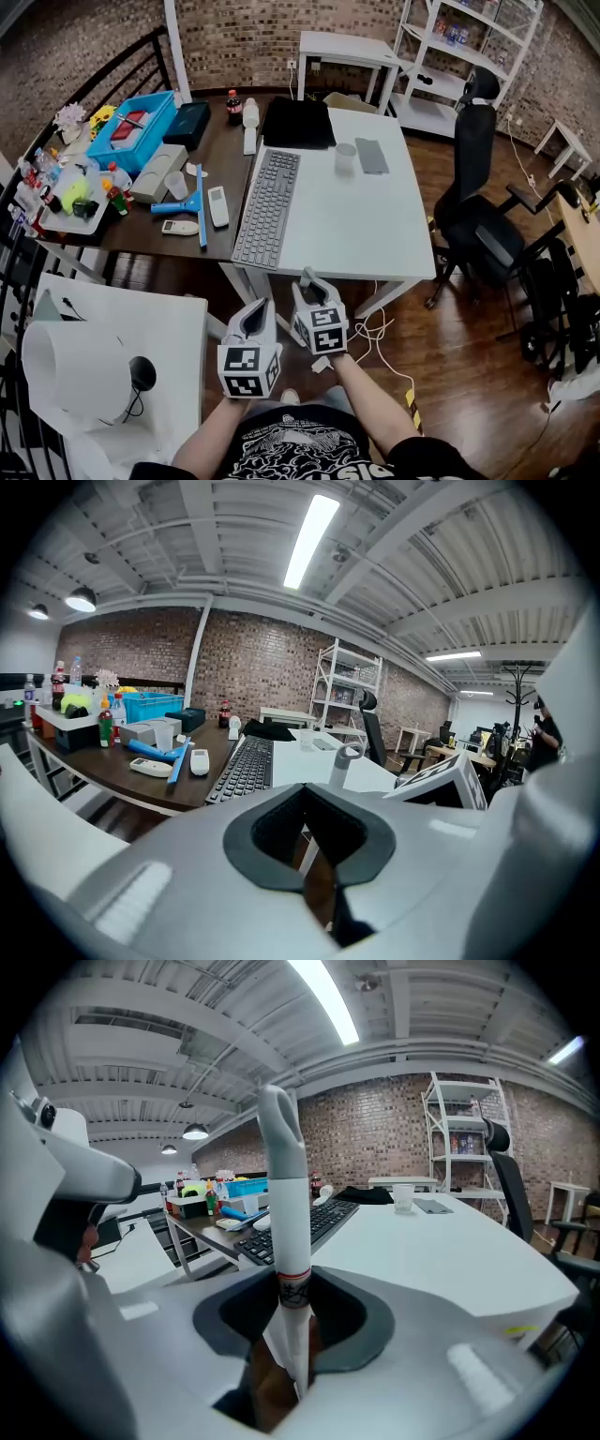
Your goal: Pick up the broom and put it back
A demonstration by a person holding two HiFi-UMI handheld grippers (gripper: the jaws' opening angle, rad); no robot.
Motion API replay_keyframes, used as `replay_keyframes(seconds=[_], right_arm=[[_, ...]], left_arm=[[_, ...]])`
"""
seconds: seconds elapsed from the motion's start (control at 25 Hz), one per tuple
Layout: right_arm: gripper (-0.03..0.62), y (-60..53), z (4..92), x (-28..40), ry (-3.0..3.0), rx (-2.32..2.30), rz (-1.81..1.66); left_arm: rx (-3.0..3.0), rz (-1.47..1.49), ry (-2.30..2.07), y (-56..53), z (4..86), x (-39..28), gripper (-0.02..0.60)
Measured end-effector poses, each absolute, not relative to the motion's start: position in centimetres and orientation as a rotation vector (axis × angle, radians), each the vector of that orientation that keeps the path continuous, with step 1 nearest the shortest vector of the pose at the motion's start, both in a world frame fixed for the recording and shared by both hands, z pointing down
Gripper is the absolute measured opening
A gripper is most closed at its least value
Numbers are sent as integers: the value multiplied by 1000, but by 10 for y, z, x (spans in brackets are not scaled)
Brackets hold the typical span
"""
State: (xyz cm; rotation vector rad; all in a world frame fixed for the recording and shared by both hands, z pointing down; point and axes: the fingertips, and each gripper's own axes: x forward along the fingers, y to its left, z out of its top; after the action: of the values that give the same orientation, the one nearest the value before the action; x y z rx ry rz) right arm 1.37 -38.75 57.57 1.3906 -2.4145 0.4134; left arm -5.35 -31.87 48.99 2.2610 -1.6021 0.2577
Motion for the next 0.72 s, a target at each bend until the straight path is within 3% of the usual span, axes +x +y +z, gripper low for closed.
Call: replay_keyframes(seconds=[0.72], right_arm=[[101, -436, 585, 18, -2382, 1416, 419]], left_arm=[[2269, 253, -1583, -339, 491, -43, 6]])
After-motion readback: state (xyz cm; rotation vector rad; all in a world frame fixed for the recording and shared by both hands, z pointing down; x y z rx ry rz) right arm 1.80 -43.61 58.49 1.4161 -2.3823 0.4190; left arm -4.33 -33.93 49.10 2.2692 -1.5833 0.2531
